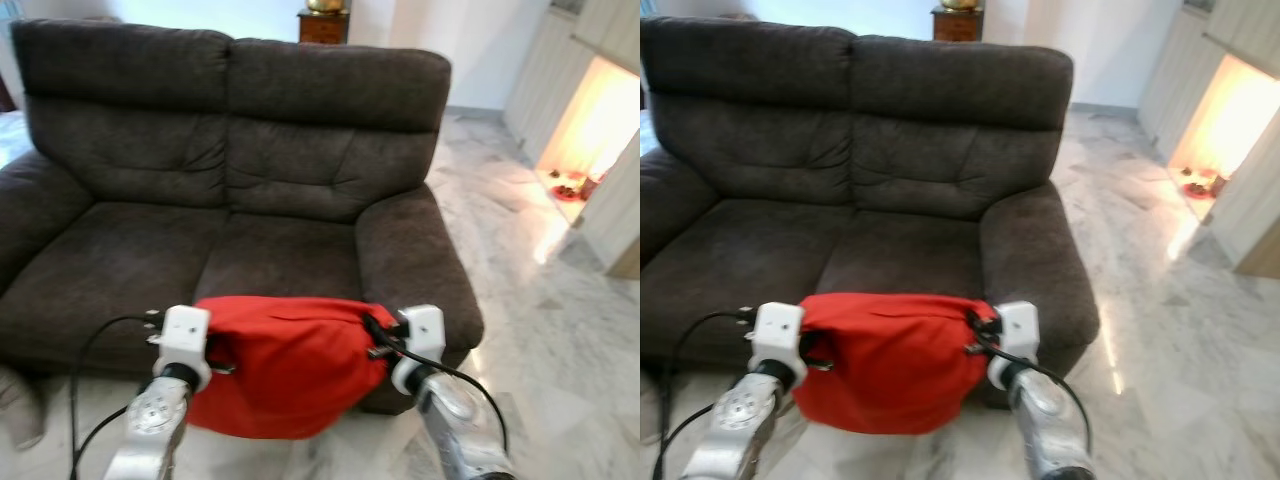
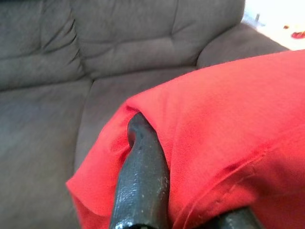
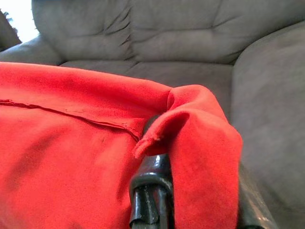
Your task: Move the pillow to the sofa from floor
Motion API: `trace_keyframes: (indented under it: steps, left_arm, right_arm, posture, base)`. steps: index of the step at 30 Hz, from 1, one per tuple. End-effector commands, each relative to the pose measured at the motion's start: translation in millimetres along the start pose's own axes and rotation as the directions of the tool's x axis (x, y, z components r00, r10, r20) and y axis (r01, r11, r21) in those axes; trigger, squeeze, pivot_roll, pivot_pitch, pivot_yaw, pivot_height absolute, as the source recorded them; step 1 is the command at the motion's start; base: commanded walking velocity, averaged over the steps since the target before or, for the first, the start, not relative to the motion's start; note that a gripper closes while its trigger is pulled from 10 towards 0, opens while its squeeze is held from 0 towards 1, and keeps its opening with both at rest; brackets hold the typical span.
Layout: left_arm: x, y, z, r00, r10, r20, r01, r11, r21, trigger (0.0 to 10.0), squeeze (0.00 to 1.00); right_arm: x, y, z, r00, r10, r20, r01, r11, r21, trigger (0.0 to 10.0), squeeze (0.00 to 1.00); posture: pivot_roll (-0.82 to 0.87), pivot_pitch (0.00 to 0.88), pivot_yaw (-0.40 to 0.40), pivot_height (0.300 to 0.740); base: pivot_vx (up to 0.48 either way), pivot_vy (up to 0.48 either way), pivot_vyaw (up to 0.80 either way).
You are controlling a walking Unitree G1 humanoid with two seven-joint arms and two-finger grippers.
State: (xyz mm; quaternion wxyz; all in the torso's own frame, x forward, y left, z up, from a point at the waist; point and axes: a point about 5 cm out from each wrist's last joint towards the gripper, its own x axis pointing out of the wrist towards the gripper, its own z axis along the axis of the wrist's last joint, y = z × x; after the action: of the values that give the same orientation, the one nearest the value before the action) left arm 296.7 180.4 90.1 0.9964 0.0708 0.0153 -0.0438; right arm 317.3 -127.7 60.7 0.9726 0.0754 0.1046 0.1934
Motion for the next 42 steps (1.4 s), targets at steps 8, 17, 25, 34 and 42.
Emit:
trace_keyframes:
  steps: [8,17,25,34,42]
  left_arm:
    - [8.1,48.9,64.4,0.961,0.147,0.232,-0.156,0.987,0.021,10.0,0.00]
    - [17.7,62.0,104.3,0.931,0.152,0.332,-0.178,0.983,0.048,10.0,0.00]
    - [26.2,69.5,143.0,0.892,0.155,0.425,-0.202,0.977,0.068,10.0,0.00]
    - [24.2,75.3,174.2,0.853,0.143,0.502,-0.220,0.971,0.096,10.0,0.00]
    - [20.3,76.5,182.0,0.836,0.153,0.527,-0.234,0.968,0.089,10.0,0.00]
  right_arm:
    - [16.9,19.9,66.0,0.965,0.100,0.242,-0.084,0.994,-0.074,10.0,0.00]
    - [22.2,23.8,91.9,0.941,0.112,0.320,-0.100,0.994,-0.053,10.0,0.00]
    - [23.6,26.9,116.0,0.913,0.130,0.386,-0.095,0.990,-0.108,10.0,0.00]
    - [19.7,37.3,168.6,0.829,0.192,0.525,-0.114,0.977,-0.179,10.0,0.00]
    - [18.8,44.9,181.2,0.798,0.257,0.545,-0.147,0.960,-0.237,10.0,0.00]
  posture:
    - [0.11,0.000,-0.055,0.740]
    - [0.11,0.000,-0.056,0.740]
    - [0.11,0.000,-0.055,0.740]
    - [0.11,0.000,-0.052,0.740]
    - [0.12,0.000,-0.059,0.740]
  base:
    - [0.336,0.000,0.00]
    - [0.340,0.000,0.25]
    - [0.353,0.000,0.00]
    - [0.358,0.000,0.00]
    - [0.371,0.000,0.59]
